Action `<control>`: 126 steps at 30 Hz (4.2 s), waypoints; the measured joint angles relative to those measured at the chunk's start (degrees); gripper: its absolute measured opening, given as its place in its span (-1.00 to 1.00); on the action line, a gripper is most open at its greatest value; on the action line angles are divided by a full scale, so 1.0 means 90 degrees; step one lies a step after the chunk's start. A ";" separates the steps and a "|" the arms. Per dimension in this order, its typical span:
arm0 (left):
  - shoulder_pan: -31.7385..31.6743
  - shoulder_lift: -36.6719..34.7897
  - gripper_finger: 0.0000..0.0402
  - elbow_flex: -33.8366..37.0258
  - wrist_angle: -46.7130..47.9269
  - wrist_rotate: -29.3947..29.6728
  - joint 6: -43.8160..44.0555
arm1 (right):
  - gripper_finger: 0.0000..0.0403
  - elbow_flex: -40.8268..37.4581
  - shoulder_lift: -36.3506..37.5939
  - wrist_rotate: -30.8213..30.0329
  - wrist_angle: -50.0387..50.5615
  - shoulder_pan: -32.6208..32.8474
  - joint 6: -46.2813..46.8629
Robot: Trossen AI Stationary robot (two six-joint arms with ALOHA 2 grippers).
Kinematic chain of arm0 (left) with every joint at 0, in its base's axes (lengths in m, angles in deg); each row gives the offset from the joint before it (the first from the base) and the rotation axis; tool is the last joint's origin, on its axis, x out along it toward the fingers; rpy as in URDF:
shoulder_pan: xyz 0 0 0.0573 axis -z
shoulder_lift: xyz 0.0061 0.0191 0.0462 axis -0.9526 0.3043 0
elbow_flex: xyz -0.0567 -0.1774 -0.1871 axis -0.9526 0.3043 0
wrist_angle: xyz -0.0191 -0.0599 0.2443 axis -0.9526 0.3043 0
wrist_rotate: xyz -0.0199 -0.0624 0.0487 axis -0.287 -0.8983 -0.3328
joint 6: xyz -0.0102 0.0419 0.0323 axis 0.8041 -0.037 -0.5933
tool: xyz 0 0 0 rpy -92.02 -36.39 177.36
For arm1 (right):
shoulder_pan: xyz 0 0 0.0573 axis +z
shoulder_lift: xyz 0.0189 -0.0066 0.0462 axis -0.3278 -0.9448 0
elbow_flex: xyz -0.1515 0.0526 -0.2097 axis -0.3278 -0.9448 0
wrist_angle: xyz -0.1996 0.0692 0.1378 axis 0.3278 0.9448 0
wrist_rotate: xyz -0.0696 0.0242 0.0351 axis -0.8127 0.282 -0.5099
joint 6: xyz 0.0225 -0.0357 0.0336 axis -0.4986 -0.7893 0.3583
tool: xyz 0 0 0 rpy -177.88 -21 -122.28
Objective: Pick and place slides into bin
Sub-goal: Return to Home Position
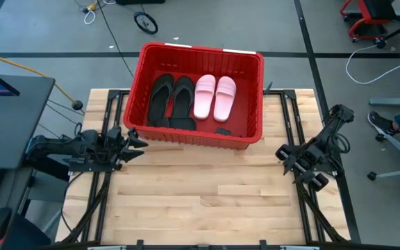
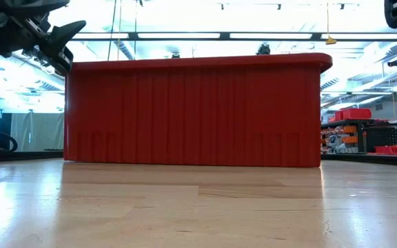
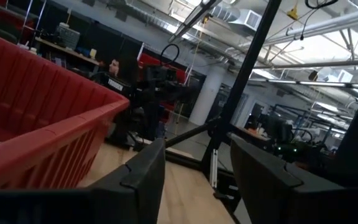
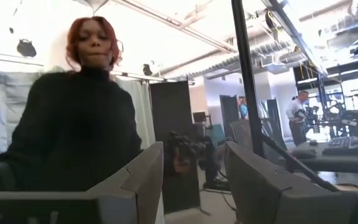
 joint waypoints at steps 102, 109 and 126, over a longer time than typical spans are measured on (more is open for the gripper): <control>-0.0005 0.0010 -0.11 0.0007 0.0260 0.0030 -0.0676 | -0.13 -0.0012 0.0005 0.0045 0.0152 0.0000 -0.0175; -0.0005 0.0010 -0.08 0.0007 0.0260 0.0030 -0.0675 | -0.13 -0.0012 0.0005 0.0044 0.0153 0.0002 -0.0175; -0.0005 0.0010 -0.09 0.0010 0.0260 0.0029 -0.0678 | -0.13 -0.0012 0.0005 0.0046 0.0152 0.0000 -0.0175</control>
